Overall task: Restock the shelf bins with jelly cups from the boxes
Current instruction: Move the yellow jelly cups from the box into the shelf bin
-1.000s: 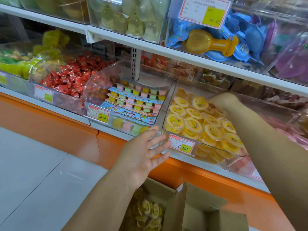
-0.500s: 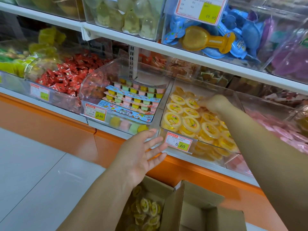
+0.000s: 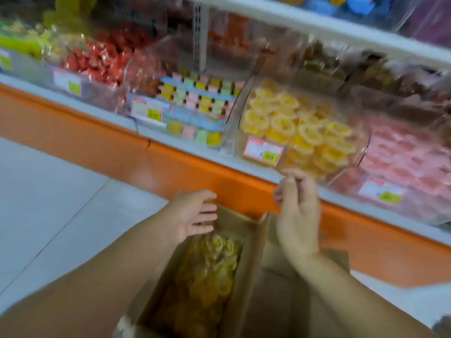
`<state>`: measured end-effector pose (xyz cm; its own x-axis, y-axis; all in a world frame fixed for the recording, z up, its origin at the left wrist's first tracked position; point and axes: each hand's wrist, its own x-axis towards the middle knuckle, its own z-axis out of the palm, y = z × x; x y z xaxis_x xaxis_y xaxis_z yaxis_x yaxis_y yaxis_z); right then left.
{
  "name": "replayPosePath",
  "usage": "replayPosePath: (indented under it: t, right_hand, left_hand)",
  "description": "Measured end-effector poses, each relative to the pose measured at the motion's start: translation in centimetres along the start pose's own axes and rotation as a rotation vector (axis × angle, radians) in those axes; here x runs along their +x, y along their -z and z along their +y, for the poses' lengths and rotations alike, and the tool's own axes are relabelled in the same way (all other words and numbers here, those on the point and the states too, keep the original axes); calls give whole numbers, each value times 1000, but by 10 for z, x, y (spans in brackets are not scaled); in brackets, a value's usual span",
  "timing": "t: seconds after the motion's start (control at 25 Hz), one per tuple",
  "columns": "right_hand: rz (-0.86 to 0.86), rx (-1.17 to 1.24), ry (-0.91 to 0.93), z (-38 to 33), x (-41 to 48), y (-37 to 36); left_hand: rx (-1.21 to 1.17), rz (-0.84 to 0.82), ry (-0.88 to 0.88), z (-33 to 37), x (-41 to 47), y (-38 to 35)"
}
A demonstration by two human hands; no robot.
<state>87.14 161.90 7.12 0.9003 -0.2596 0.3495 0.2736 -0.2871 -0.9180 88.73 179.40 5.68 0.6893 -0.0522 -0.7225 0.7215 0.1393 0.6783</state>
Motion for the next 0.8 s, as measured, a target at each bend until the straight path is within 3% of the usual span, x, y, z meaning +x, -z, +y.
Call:
replayPosePath:
  t: [0.08,0.16,0.24,0.32,0.44,0.56,0.68,0.8]
  right_hand:
    - [-295,-177,-193,29,-39,-20]
    - [-550,-317,-518,56,-53,-42]
    - [-648,-313,-872,83,-54,-66]
    - [-614,-286,-1079,109,-55,-90]
    - [-563,-447,-1125,155,-68,-120]
    - [-604,-775,-1122,213,-107,-129]
    - [-323,-785,-1218,231,-148,-121]
    - [-346,-771,-1180,238,-153,-116]
  left_hand:
    - [157,34,94,-32,6,15]
    - [253,51,152,-62,17,27]
    - [273,57,183,-89,27,32]
    - [275,55,235,-118,43,36]
    - [234,47,283,-155,66,39]
    - [306,44,278,-192,98,49]
    - [335,46,279,-211,122,58]
    - [349,27,282,-214,139,59]
